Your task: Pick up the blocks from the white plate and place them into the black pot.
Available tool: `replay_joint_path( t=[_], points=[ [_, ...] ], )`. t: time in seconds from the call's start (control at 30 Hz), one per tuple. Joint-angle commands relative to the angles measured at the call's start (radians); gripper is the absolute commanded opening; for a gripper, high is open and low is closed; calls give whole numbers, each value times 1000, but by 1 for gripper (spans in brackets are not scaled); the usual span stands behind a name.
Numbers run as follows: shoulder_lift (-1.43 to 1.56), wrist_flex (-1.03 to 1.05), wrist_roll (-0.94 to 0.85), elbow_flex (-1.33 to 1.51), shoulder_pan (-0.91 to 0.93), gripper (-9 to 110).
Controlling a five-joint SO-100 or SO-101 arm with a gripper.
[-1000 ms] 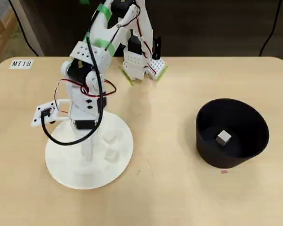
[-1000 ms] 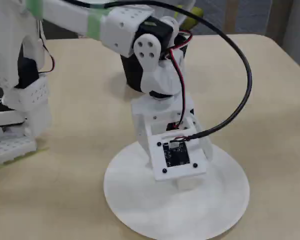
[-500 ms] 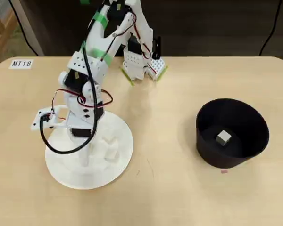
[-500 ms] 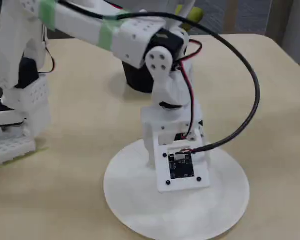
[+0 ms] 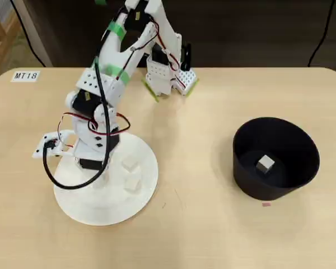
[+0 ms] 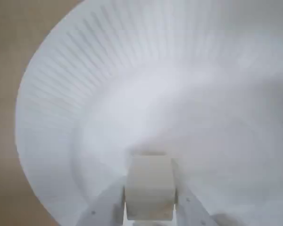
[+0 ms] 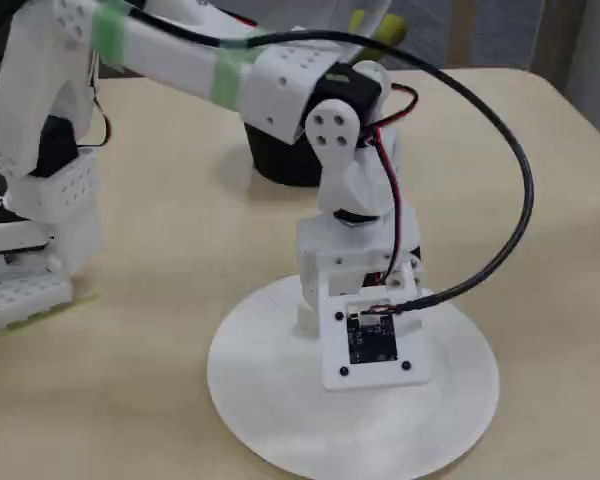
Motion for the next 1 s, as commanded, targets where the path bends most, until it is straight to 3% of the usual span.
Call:
replay_joint_path(
  t=[0.0,0.2,0.67,0.97],
  points=[
    [91,0,12,-49,-8,-2],
    [357,-28,222,-38,-120,-2],
    [753,-48,920,144,-706,-2],
    [825,-242,1127,428,-943,-2]
  ],
)
